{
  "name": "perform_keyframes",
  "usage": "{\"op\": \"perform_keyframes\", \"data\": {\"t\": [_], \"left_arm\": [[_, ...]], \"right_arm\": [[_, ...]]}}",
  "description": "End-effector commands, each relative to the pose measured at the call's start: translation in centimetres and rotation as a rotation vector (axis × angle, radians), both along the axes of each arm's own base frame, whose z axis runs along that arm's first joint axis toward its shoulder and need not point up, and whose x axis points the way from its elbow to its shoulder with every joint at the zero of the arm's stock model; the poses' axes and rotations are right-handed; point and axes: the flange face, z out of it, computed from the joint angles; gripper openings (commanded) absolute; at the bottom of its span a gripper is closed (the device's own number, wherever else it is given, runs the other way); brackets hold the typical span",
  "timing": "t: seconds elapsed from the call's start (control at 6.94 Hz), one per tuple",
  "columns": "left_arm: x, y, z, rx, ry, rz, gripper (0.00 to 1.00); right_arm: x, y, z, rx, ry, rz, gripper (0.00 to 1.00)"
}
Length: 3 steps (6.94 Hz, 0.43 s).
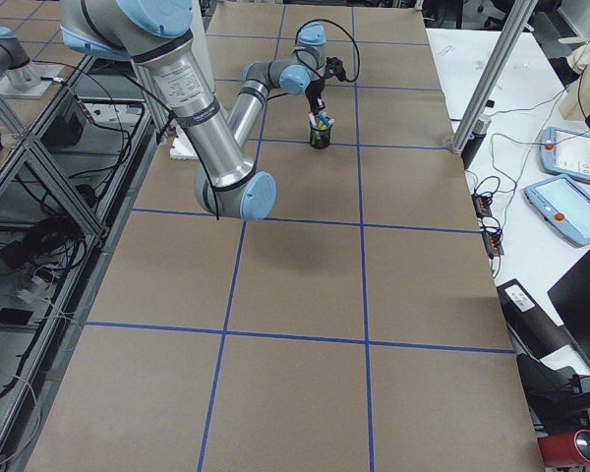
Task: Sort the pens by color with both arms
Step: 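Lift the blue marker out of the cup with the right gripper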
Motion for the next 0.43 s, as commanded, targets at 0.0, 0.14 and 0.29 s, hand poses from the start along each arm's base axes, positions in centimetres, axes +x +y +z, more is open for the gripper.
{"op": "perform_keyframes", "data": {"t": [0.0,0.14,0.29], "left_arm": [[0.2,-0.1,-0.2,0.002,0.013,0.003,0.99],[0.2,-0.1,-0.2,0.002,0.014,0.004,0.99],[0.4,-0.1,-0.3,0.002,0.039,0.005,0.99]], "right_arm": [[3.7,-0.7,-1.1,-0.013,0.013,0.048,0.19],[4.5,-1.5,-1.2,-0.027,0.01,0.084,0.19],[4.3,-2.2,-1.4,-0.071,0.008,0.164,0.18]]}}
